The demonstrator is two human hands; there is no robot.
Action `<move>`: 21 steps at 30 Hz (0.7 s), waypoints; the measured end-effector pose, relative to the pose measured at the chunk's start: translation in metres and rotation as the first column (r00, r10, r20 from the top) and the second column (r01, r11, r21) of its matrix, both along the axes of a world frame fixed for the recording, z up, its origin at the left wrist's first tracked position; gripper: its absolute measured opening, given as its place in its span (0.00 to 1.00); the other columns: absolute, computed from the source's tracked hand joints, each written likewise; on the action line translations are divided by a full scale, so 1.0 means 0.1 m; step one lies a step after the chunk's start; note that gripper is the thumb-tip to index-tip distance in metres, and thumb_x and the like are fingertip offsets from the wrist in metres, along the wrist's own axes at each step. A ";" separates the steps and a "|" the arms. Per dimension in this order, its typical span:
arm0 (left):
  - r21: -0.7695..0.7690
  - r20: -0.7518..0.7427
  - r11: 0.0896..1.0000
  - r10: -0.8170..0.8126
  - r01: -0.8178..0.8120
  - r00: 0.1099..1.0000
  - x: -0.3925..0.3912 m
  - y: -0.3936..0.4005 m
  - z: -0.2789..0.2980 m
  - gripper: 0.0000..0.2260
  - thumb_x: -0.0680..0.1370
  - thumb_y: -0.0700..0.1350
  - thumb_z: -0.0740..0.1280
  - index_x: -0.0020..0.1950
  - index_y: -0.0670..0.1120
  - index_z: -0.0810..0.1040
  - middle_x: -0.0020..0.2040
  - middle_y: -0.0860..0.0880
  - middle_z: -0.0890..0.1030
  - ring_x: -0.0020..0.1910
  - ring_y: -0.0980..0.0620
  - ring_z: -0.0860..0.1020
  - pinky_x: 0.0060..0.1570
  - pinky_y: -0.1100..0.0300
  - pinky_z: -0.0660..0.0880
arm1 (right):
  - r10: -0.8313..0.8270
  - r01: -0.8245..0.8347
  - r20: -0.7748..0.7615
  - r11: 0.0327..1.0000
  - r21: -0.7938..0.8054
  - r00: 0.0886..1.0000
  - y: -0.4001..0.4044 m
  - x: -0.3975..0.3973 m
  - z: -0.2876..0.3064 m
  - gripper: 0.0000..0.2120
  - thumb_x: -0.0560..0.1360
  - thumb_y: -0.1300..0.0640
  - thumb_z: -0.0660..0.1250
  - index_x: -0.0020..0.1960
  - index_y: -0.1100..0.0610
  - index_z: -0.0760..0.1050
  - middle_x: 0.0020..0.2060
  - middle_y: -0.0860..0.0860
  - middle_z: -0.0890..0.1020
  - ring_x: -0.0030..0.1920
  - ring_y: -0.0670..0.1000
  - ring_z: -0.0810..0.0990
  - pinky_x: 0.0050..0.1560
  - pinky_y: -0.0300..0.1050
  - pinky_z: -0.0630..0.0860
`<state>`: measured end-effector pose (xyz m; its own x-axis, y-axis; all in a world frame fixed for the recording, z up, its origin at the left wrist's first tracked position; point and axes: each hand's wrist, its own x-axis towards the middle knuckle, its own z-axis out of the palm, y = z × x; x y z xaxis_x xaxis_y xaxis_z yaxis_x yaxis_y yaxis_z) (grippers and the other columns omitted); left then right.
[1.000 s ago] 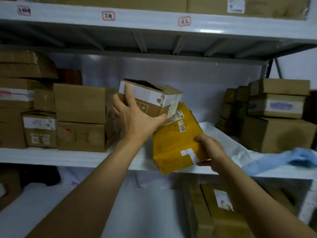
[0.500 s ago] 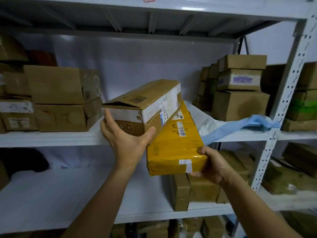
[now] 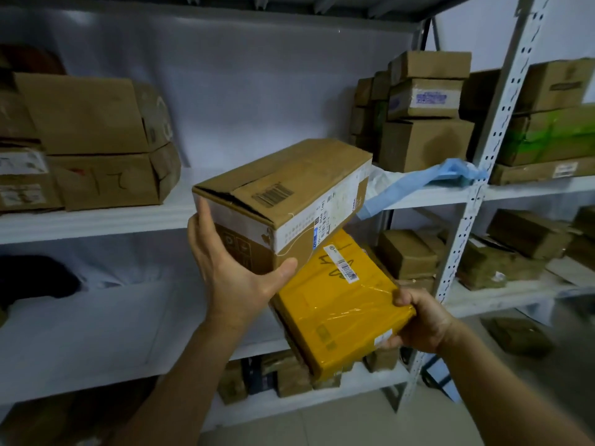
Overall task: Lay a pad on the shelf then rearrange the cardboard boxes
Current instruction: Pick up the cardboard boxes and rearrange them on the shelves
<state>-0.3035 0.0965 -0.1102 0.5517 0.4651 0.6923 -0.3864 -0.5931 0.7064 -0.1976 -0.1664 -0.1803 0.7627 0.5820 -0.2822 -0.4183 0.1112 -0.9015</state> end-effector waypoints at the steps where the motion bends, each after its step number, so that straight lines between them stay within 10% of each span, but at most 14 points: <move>1: 0.027 -0.008 1.000 -0.003 0.004 1.000 -0.06 0.02 -0.07 0.59 0.54 0.61 0.72 0.78 0.50 0.46 0.76 0.42 0.52 0.74 0.50 0.54 0.67 0.54 0.57 | 0.007 -0.007 -0.008 1.000 -0.015 1.000 0.00 -0.05 -0.03 0.45 0.42 0.54 0.78 0.59 0.60 0.74 0.47 0.62 0.82 0.47 0.64 0.80 0.41 0.58 0.79; 12: 0.078 -0.229 0.994 0.092 -0.075 0.969 -0.25 0.17 -0.76 0.59 0.55 0.58 0.78 0.77 0.51 0.47 0.75 0.43 0.51 0.74 0.44 0.55 0.65 0.55 0.61 | -0.149 0.115 -0.094 0.949 -0.294 0.984 0.33 -0.43 -0.25 0.36 0.48 0.51 0.72 0.56 0.58 0.73 0.49 0.61 0.80 0.49 0.63 0.78 0.50 0.57 0.76; 21: 0.052 -0.300 0.974 0.228 -0.223 0.926 -0.05 0.29 -1.03 0.58 0.54 0.63 0.75 0.76 0.52 0.47 0.72 0.45 0.53 0.71 0.42 0.58 0.59 0.55 0.66 | -0.378 0.322 -0.176 0.904 -0.281 0.909 0.29 -0.29 -0.43 0.10 0.72 0.53 0.64 0.51 0.57 0.71 0.47 0.61 0.78 0.47 0.62 0.77 0.51 0.57 0.75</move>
